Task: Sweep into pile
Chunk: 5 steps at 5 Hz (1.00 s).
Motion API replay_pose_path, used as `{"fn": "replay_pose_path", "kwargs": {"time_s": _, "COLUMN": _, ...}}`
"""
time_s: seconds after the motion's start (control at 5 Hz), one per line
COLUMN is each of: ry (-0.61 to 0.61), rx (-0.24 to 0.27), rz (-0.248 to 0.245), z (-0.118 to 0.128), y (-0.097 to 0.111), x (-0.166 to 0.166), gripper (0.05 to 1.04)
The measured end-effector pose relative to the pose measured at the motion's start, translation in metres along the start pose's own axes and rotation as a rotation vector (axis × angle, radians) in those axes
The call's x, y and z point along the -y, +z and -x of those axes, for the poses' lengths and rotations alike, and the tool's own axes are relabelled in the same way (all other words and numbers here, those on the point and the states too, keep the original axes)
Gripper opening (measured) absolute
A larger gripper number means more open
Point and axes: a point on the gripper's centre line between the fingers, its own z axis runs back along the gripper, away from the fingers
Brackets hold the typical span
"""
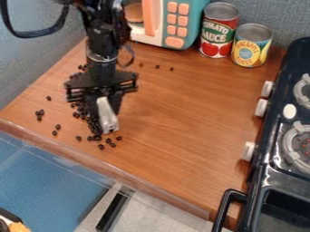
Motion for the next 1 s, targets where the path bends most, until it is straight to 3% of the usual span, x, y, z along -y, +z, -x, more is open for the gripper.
{"fn": "replay_pose_path", "kwargs": {"time_s": 0.4, "ry": 0.047, "rx": -0.009, "rz": -0.081, "z": 0.012, "y": -0.009, "x": -0.016, "gripper": 0.392}}
{"fn": "replay_pose_path", "kwargs": {"time_s": 0.6, "ry": 0.076, "rx": -0.041, "rz": -0.108, "z": 0.02, "y": -0.017, "x": -0.03, "gripper": 0.392}}
{"fn": "replay_pose_path", "kwargs": {"time_s": 1.0, "ry": 0.142, "rx": -0.07, "rz": -0.088, "z": 0.029, "y": -0.016, "x": -0.055, "gripper": 0.392}}
